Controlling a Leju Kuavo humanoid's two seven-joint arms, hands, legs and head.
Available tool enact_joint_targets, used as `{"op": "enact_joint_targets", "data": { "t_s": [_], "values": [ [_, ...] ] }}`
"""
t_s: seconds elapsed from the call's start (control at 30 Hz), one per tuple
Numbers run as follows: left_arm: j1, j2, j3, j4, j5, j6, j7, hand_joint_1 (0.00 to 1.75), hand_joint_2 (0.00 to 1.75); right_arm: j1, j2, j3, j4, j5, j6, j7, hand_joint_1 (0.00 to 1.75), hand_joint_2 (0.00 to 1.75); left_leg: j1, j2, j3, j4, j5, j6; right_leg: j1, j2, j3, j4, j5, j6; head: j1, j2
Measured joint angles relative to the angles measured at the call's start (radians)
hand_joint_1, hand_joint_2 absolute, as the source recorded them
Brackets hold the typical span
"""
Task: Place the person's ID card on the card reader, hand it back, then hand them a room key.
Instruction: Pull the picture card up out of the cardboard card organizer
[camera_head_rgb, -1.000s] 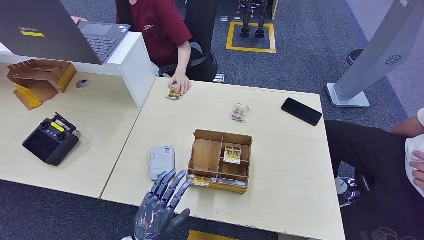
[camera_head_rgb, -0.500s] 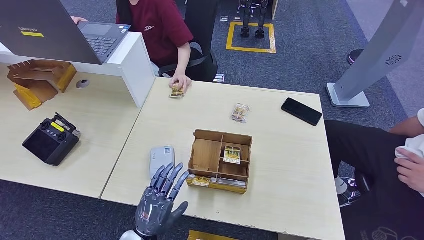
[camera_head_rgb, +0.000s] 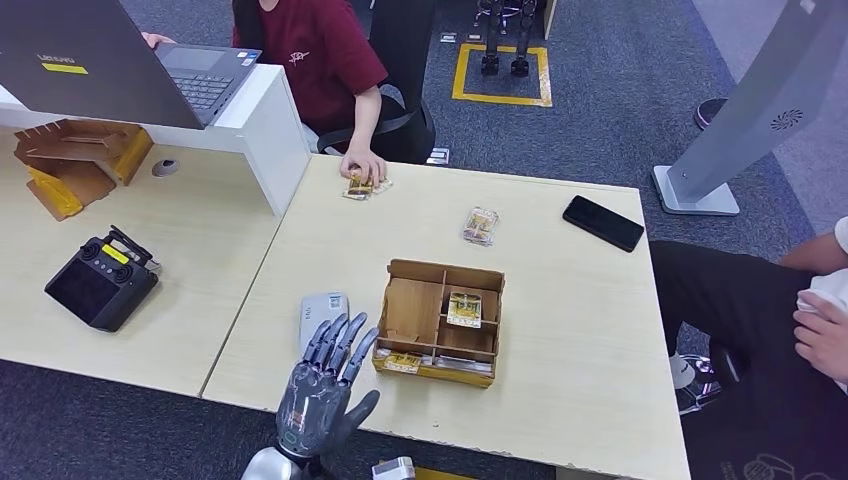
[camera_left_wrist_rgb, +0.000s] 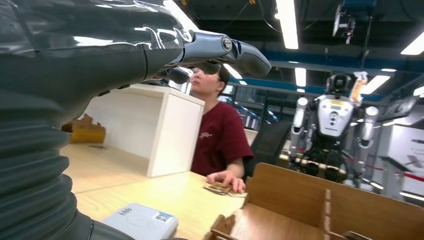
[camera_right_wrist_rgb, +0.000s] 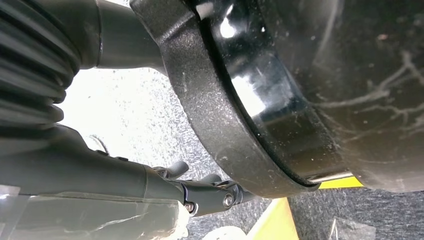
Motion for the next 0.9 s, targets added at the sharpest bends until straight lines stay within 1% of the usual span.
{"op": "enact_joint_targets", "data": {
  "t_s": [0.17,0.27,0.43,0.53,0.63,0.8,0.9],
  "values": [
    [0.002,-0.027,0.019,0.024,0.041,0.0,-0.131,0.0,1.75,-0.001,-0.001,0.001,0.0,0.002,0.006,-0.001,0.0,1.75,0.0,0.0,0.0,0.0,0.0,0.0,0.0,0.0,0.0,0.0,0.0,0.0,0.0,0.0],
    [0.009,-0.047,0.037,0.032,0.049,0.0,-0.195,0.0,1.75,-0.002,-0.001,0.001,0.0,0.003,0.006,-0.001,0.0,1.75,0.0,0.0,0.0,0.0,0.0,0.0,0.0,0.0,0.0,0.0,0.0,0.0,0.0,0.0],
    [0.023,-0.079,0.062,0.043,0.039,0.0,-0.247,0.0,1.75,-0.004,-0.002,0.003,-0.002,0.006,0.009,-0.002,0.0,1.75,0.0,0.0,0.0,0.0,0.0,0.0,0.0,0.0,0.0,0.0,0.0,0.0,0.0,0.0],
    [0.028,-0.09,0.072,0.047,0.031,0.0,-0.253,0.0,1.75,-0.005,-0.002,0.004,-0.003,0.008,0.009,-0.002,0.0,1.75,0.0,0.0,0.0,0.0,0.0,0.0,0.0,0.0,0.0,0.0,0.0,0.0,0.0,0.0],
    [0.028,-0.096,0.077,0.054,0.009,0.0,-0.241,0.0,1.75,-0.005,-0.003,0.004,-0.004,0.012,0.01,-0.002,0.0,1.75,0.0,0.0,0.0,0.0,0.0,0.0,0.0,0.0,0.0,0.0,0.0,0.0,0.0,0.0],
    [0.02,-0.097,0.079,0.066,-0.024,0.0,-0.171,0.0,1.75,-0.006,-0.005,0.007,-0.007,0.02,0.014,-0.004,0.0,1.75,0.0,0.0,0.0,0.0,0.0,0.0,0.0,0.0,0.0,0.0,0.0,0.0,0.0,0.0],
    [0.009,-0.094,0.078,0.078,-0.038,0.0,-0.109,0.0,1.75,-0.008,-0.006,0.012,-0.009,0.023,0.021,-0.006,0.0,1.75,0.0,0.0,0.0,0.0,0.0,0.0,0.0,0.0,0.0,0.0,0.0,0.0,0.0,0.0]
  ]
}}
